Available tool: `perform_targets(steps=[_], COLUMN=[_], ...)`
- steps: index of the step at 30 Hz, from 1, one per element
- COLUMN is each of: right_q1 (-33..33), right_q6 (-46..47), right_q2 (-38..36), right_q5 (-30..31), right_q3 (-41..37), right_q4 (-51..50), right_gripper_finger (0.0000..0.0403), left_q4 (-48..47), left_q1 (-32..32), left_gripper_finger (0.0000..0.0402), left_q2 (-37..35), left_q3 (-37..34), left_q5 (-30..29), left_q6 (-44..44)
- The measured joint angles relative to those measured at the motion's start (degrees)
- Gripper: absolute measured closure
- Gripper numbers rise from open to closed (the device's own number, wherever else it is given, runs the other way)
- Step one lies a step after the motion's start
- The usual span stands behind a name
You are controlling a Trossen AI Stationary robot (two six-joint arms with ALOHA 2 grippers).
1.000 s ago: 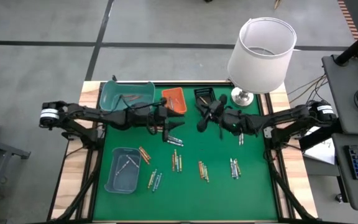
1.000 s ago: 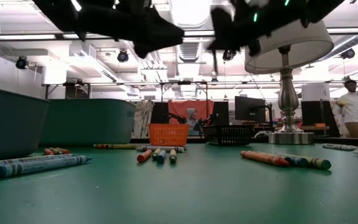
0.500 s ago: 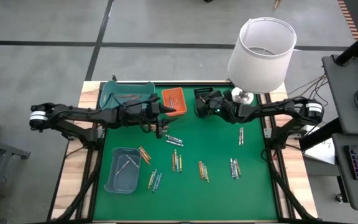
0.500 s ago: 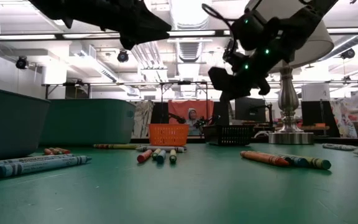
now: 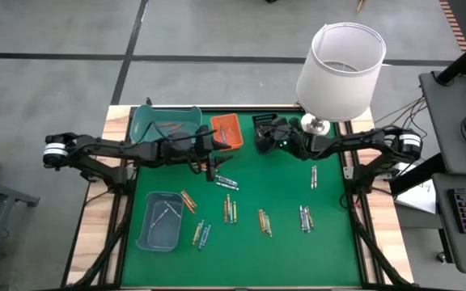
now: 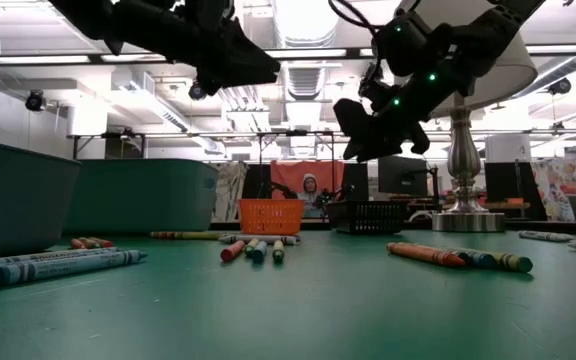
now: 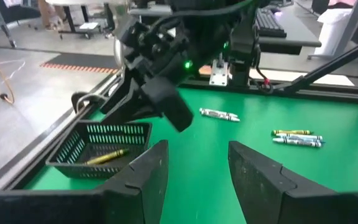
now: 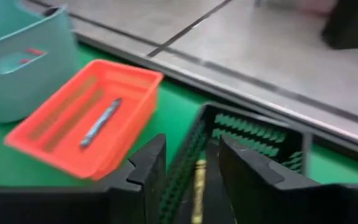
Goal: Sort crayons
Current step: Put the blue crayon into the orange bin
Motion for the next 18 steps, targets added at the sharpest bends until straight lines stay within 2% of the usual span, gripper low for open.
perform_targets(steps=[5,11,18], right_q1=[1.82,6.38,12.91], right_q6=[0.45,1.73,3.00], right_q2=[-1.11,-2.92,-5.20], right_q5=[-7.63,-15.85,-17.31], right_q3=[0.00,0.00,0.00], right_q4=[-0.04,-0.18,-0.87], right_gripper_finger=[0.0260,0.0271,0.0284], left_q4=[-3.10,-15.80,-30.90], left_q1=[0.00,-0.49,-3.29], left_gripper_finger=[0.0251,0.0251,0.0251], left_q2=[0.05,0.05,0.16], left_q3=[0.19,4.07,9.03], left_q5=[0.03,0.07,0.26], left_q6=[-2.22,-5.36,-6.20])
